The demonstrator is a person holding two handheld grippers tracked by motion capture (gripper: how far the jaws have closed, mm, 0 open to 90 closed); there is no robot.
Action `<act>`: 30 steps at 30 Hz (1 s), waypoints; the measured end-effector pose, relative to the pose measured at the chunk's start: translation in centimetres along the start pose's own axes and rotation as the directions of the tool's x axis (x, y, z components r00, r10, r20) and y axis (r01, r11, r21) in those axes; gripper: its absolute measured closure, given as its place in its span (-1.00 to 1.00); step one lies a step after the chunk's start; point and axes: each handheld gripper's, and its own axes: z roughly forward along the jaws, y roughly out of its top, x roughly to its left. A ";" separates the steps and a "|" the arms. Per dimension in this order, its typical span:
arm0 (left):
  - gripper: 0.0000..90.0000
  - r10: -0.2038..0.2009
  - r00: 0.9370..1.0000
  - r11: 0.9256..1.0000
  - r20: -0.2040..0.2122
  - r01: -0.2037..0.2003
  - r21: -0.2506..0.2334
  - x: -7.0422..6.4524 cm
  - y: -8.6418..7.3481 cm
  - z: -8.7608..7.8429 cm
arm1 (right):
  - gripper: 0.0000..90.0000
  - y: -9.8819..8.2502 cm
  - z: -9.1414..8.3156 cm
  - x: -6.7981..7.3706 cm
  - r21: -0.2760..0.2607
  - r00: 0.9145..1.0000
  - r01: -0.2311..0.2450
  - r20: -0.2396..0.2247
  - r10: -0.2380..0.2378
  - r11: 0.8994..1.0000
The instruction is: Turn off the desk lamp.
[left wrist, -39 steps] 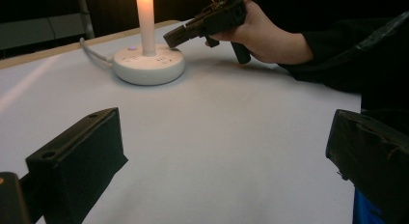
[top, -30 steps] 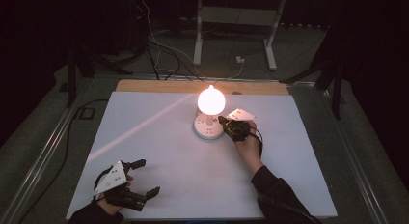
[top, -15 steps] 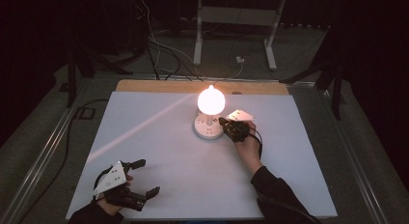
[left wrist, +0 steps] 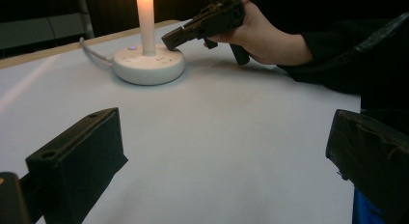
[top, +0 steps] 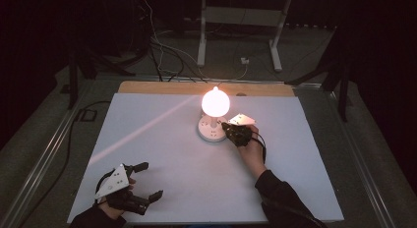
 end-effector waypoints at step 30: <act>-0.99 0.001 1.000 1.000 0.001 -0.001 0.003 0.0 0.0 0.0 | 1.00 1.8 -1.8 -0.5 -0.068 0.999 -0.035 -0.003 0.034 0.997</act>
